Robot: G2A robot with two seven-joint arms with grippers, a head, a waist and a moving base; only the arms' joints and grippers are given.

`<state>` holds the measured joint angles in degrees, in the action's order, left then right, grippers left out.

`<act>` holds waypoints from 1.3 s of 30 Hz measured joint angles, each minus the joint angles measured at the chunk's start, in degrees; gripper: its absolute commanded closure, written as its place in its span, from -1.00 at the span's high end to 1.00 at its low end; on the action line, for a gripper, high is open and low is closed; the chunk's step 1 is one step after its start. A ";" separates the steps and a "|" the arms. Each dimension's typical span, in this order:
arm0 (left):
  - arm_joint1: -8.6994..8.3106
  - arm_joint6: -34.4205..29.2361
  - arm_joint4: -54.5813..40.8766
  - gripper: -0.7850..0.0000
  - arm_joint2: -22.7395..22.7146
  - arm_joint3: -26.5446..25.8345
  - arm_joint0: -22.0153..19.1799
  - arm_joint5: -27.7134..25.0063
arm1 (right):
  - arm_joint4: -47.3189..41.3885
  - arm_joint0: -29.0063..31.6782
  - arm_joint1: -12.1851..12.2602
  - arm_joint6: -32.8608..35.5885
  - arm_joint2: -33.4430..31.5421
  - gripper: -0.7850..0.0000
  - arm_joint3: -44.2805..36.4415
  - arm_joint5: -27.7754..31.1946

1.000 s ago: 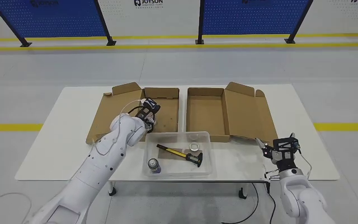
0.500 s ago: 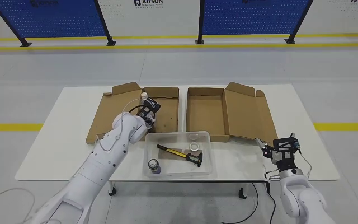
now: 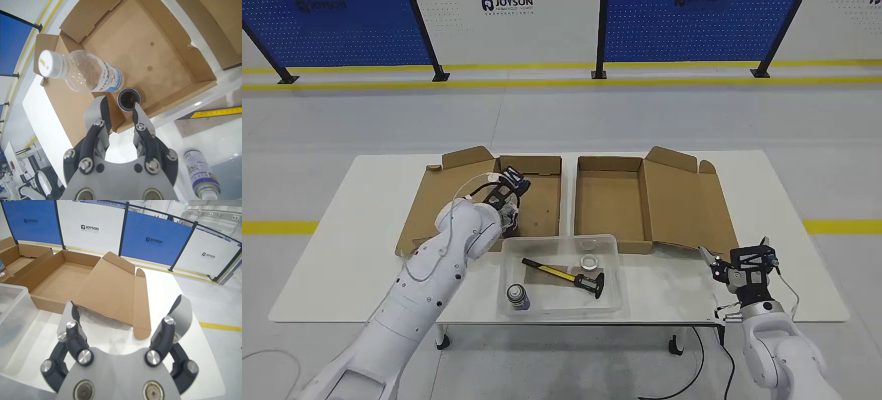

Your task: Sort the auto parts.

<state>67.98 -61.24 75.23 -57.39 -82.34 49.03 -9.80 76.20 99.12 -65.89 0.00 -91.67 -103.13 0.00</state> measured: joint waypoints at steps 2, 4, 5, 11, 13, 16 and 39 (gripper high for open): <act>-0.59 -0.73 -1.10 -0.31 -2.11 -4.01 2.13 -1.53 | 0.00 0.00 0.00 0.00 0.00 1.00 0.00 0.00; -1.24 -2.02 -2.16 -0.29 -4.24 -8.35 4.47 -3.85 | 0.00 0.00 0.00 0.00 0.00 1.00 0.00 0.00; -1.52 -2.67 -2.43 -0.27 -5.08 -10.27 5.53 -4.94 | 0.00 0.00 0.00 0.00 0.00 1.00 0.00 0.00; -3.07 -7.88 -7.95 -0.09 -9.61 -21.51 12.29 -13.26 | 0.00 0.00 0.00 0.00 0.00 1.00 0.00 0.00; -3.49 -10.00 -11.03 -0.09 -10.42 -24.31 14.05 -16.77 | 0.00 0.00 0.00 0.00 0.00 1.00 0.00 0.00; -4.01 -12.68 -15.02 -0.11 -11.39 -26.71 15.77 -19.91 | 0.00 0.00 0.00 0.00 0.00 1.00 0.00 0.00; -13.66 -14.41 -28.24 0.18 1.74 -25.66 9.29 -18.85 | 0.00 0.00 0.00 0.00 0.00 1.00 0.00 0.00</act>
<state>54.32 -75.64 47.00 -55.65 -108.00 58.32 -28.65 76.20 99.12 -65.89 0.00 -91.67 -103.13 0.00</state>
